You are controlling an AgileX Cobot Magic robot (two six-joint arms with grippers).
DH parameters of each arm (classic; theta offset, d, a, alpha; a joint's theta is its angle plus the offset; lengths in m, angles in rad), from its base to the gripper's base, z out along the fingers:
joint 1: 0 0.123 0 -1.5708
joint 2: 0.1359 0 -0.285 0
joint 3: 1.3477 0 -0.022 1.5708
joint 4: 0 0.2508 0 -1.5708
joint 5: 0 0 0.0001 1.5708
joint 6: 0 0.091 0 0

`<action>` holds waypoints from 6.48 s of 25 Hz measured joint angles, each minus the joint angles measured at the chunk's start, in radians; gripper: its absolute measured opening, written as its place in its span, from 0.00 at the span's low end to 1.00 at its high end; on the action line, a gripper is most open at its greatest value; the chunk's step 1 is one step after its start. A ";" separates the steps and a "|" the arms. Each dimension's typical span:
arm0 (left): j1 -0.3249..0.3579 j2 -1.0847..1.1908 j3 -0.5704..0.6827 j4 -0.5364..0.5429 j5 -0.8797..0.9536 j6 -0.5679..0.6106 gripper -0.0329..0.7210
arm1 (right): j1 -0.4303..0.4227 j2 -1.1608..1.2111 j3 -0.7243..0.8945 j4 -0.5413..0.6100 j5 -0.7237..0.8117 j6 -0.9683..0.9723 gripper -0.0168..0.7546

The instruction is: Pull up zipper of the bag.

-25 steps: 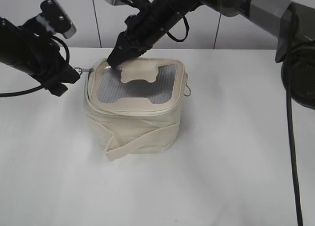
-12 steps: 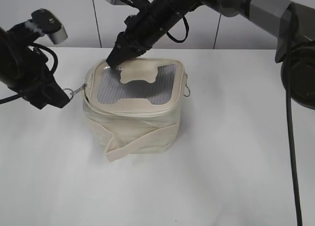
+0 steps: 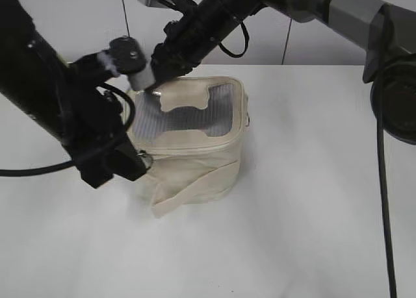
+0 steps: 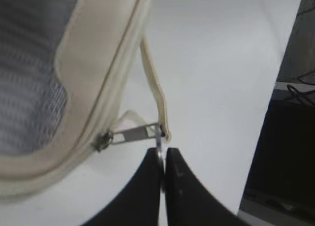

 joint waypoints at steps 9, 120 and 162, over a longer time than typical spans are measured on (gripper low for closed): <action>-0.208 0.010 0.008 -0.026 -0.307 -0.001 0.03 | 0.001 0.000 0.000 0.003 0.048 -0.003 0.10; 0.114 0.698 -0.888 -0.420 0.236 0.219 0.37 | -0.237 -0.899 1.612 0.727 -0.774 -0.702 0.45; 0.115 0.696 -0.889 -0.396 0.224 0.168 0.10 | -0.147 -0.632 1.455 1.068 -0.868 -0.997 0.03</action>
